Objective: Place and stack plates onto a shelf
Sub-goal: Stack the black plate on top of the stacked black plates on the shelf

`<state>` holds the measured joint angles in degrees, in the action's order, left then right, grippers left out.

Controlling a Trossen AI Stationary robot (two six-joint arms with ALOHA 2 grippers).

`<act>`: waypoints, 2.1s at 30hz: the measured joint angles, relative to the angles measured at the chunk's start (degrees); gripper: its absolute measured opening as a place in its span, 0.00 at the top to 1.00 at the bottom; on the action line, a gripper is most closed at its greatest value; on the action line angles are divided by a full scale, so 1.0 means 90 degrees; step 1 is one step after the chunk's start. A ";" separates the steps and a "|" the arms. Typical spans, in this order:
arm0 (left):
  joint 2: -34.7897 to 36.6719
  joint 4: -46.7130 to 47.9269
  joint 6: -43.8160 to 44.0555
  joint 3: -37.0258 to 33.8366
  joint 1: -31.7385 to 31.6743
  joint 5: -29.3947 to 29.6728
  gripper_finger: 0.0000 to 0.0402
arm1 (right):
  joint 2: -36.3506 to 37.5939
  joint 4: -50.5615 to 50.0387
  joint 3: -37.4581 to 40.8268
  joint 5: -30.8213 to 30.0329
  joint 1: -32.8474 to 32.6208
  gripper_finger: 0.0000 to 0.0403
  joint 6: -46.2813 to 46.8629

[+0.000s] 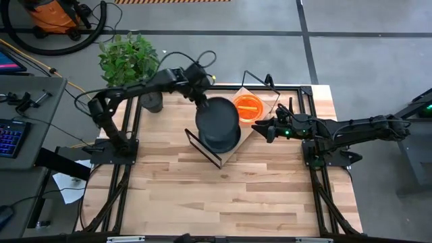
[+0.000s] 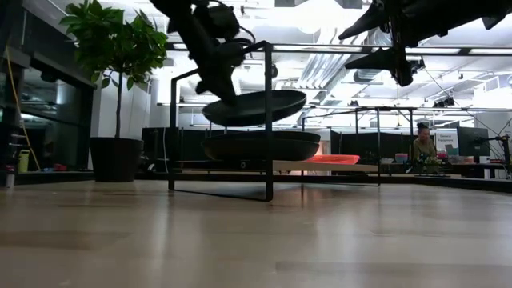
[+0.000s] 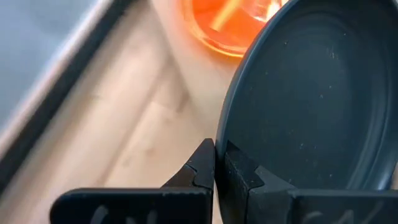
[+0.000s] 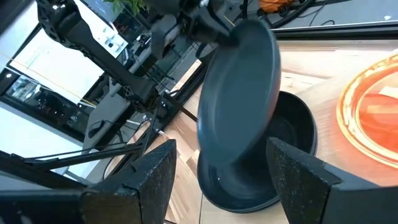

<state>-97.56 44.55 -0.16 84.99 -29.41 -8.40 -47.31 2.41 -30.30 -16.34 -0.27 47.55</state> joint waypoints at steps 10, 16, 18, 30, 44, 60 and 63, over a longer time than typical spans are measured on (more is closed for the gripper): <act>-0.0115 0.0084 -0.0054 0.0002 0.0246 -0.0143 1.00 | 0.0000 -0.0002 0.0001 -0.0002 0.0000 0.42 -0.0001; -0.0117 0.0095 0.0009 0.0002 0.0256 -0.0134 1.00 | 0.0000 -0.0004 0.0002 -0.0002 0.0000 0.42 -0.0002; -0.0117 0.0098 0.0015 0.0002 0.0291 -0.0101 1.00 | 0.0000 -0.0004 0.0002 -0.0005 0.0000 0.42 -0.0002; -0.0117 0.0098 0.0061 0.0002 0.0365 0.0019 1.00 | 0.0000 -0.0007 0.0002 -0.0007 0.0000 0.42 -0.0002; -0.0113 0.0088 0.0008 -0.0022 0.0377 0.0043 1.00 | 0.0000 -0.0007 0.0005 -0.0007 0.0000 0.42 -0.0004; -0.0107 -0.0673 0.0505 -0.0821 0.0820 0.0388 0.98 | 0.0000 -0.0009 0.0005 -0.0347 0.0002 0.42 -0.0007; -0.0107 -0.0754 0.0505 -0.0821 0.0867 0.0506 0.96 | 0.0000 -0.0009 0.0005 -0.0347 0.0000 0.42 -0.0005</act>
<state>-98.52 37.76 4.38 77.60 -21.61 -3.84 -47.31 2.33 -30.26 -19.46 -0.27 47.50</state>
